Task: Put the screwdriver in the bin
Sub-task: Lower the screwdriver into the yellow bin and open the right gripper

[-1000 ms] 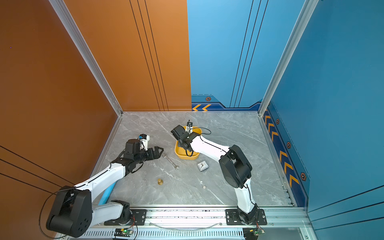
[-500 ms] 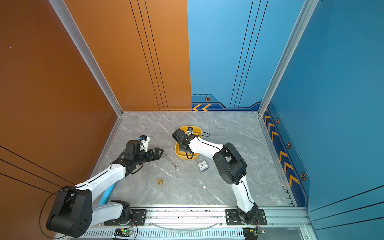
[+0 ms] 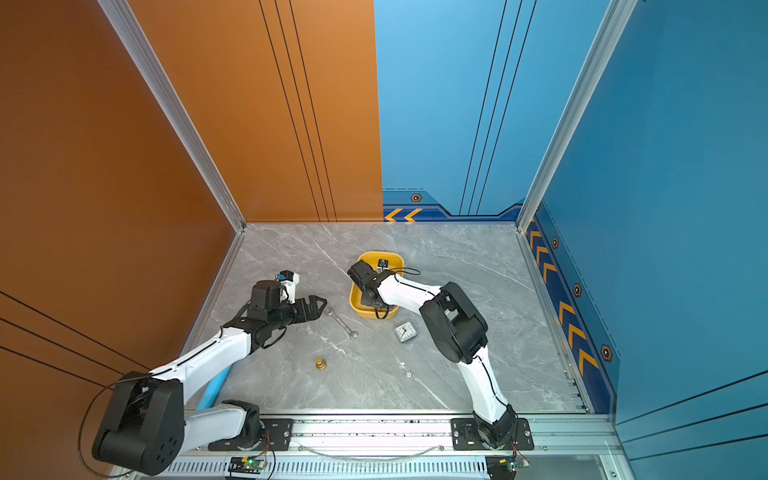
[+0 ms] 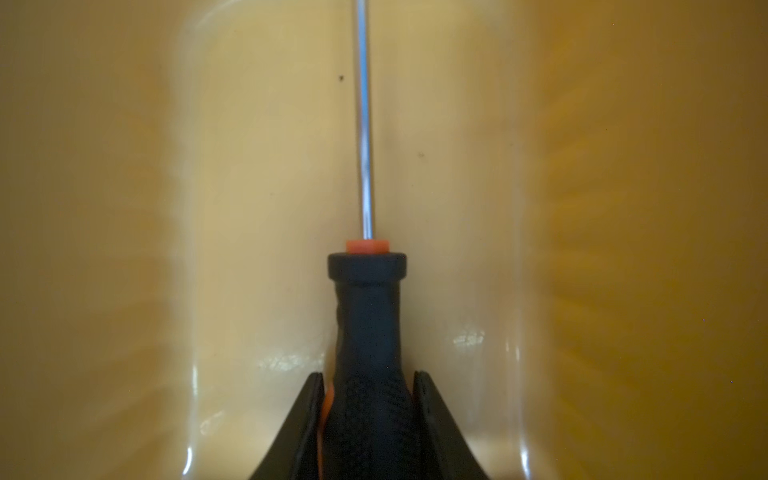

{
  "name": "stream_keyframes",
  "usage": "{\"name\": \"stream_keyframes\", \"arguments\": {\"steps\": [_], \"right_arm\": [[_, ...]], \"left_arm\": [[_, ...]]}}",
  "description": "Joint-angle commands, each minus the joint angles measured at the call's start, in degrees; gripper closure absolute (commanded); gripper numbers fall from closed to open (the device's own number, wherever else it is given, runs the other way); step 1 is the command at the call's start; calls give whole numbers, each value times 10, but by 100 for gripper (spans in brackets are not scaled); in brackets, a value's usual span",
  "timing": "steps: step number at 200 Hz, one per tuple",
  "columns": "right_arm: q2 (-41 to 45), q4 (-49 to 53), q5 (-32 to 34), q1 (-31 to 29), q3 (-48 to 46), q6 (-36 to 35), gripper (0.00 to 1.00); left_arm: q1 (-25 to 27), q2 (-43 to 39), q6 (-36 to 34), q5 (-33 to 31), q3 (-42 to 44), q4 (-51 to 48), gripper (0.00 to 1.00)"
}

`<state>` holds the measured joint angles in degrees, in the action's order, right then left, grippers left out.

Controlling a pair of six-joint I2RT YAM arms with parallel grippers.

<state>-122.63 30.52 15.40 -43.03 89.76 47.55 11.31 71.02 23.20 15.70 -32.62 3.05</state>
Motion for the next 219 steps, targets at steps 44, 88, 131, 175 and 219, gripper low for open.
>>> {"name": "stream_keyframes", "arguments": {"steps": [44, 88, 131, 175, 219], "right_arm": [[-13, 12, 0, 4, -1, 1, 62], [-13, 12, -11, 4, 7, -8, 48], [10, 23, -13, 4, 9, -25, 39], [64, 58, -25, 8, 23, -62, 26], [110, 116, -80, 16, 64, -139, 21]], "left_arm": [[-6, 1, -19, 4, 0, -11, 2], [-6, 4, -20, 7, -1, -11, 2], [-6, 3, -22, 8, -3, -16, 2], [-7, 3, -25, 6, -5, -19, 2], [-6, 4, -27, 4, -11, -25, 2]]}}
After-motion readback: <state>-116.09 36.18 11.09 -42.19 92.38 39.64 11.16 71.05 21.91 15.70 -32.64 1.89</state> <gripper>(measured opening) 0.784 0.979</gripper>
